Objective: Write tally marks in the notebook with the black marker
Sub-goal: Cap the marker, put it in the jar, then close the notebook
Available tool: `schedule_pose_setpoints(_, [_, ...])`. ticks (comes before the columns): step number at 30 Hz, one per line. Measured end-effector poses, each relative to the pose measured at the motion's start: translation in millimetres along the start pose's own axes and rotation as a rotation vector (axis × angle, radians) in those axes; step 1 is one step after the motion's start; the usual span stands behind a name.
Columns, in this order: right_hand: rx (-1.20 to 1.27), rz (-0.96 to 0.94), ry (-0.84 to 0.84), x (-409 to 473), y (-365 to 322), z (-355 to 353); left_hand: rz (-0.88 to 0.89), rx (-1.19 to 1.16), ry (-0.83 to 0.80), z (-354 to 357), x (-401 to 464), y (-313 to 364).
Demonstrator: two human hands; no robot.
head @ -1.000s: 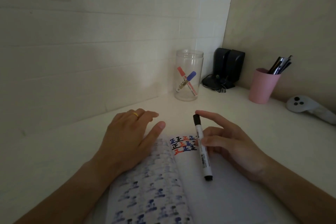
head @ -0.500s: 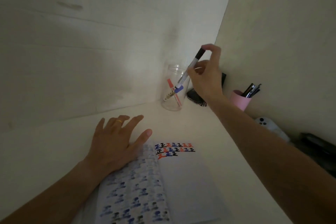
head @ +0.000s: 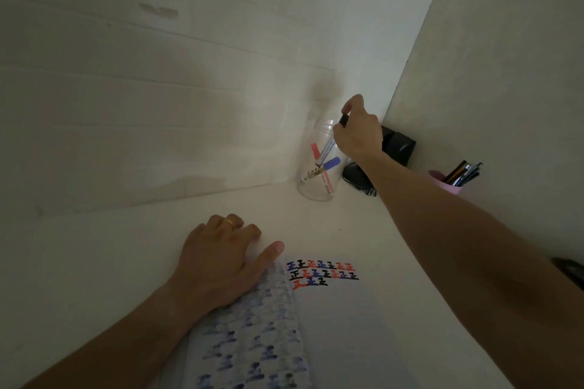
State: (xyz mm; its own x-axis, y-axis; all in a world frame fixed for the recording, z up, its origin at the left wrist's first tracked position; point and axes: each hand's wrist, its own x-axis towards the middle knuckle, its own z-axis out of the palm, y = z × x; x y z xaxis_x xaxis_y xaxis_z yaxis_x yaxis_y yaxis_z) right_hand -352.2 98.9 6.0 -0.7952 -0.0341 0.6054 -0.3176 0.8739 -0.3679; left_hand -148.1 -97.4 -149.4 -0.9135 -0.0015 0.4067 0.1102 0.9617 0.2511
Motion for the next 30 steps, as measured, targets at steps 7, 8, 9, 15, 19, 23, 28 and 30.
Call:
schedule_pose_setpoints(7, [-0.114, 0.093, -0.104, 6.1, 2.3, 13.1, -0.009, -0.001, -0.022, 0.6, -0.4, 0.0])
schedule_pose_setpoints(8, [-0.138, 0.097, -0.116, 7.7, 4.9, 16.4, -0.008, -0.003, -0.020, 0.8, -0.4, -0.3])
schedule_pose_setpoints(9, [-0.163, 0.095, -0.130, 8.0, 6.2, 17.7, -0.007, 0.000, -0.017, 0.9, -0.2, -0.6])
schedule_pose_setpoints(15, [-0.066, 0.092, -0.062, -13.7, -9.2, -12.2, 0.005, 0.023, -0.029, -2.0, 0.6, -0.3])
schedule_pose_setpoints(19, [-0.012, -0.040, 0.000, -76.2, -13.7, -41.7, 0.051, 0.060, -0.028, -8.6, -1.7, 4.3])
schedule_pose_setpoints(23, [-0.033, -0.122, -0.239, -184.2, -5.9, -54.6, 0.165, 0.049, -0.058, -21.9, -8.4, 12.9])
schedule_pose_setpoints(28, [-0.131, -0.035, -0.515, -267.9, 9.5, -63.0, 0.251, -0.045, -0.127, -27.8, -33.8, 32.1])
schedule_pose_setpoints(30, [-0.167, -0.031, -0.518, -283.1, 16.3, -62.5, 0.288, -0.036, -0.153, -23.7, -37.6, 37.8])
